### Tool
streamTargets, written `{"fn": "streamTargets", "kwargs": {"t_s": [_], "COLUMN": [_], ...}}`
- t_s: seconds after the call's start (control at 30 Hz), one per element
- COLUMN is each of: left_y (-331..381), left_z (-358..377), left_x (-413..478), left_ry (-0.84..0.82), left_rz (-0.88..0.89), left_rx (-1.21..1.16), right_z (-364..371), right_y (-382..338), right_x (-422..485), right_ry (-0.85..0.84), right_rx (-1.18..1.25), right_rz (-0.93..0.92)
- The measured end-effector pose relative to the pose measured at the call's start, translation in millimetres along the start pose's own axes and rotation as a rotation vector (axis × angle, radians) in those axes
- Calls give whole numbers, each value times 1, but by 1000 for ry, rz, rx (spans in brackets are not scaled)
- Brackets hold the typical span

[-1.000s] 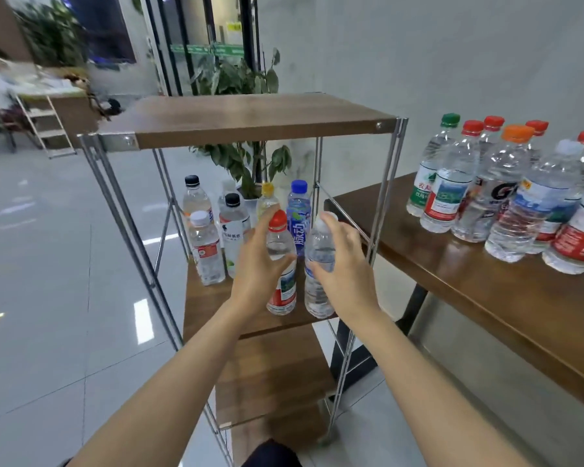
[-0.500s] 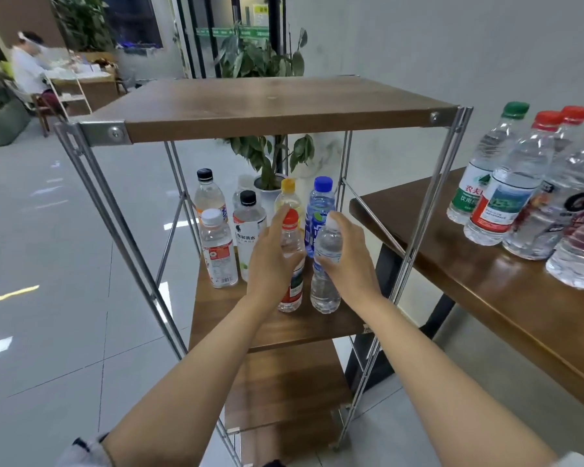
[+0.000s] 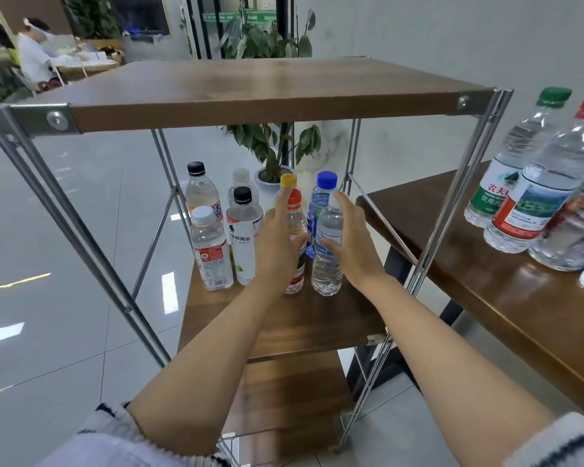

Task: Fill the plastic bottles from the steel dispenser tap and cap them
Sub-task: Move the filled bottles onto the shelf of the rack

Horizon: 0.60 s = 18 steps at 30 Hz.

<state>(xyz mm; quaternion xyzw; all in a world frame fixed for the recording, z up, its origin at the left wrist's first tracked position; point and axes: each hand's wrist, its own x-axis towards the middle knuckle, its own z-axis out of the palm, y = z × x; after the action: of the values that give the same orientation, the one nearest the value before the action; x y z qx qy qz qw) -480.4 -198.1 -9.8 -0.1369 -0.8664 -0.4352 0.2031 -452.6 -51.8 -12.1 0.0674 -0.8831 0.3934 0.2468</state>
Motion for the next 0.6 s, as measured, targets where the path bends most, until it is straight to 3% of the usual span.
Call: {"fn": "streamTargets", "kwargs": {"t_s": [0.6], "left_y": [4], "left_z": [16], "left_x": [24], "left_ry": [18], "left_rz": [-64], "left_rx": [18], "right_z": [6], "right_y": [12], "right_x": [31], "right_ry": [-34], "right_rx": [228], "right_rz": [57]}}
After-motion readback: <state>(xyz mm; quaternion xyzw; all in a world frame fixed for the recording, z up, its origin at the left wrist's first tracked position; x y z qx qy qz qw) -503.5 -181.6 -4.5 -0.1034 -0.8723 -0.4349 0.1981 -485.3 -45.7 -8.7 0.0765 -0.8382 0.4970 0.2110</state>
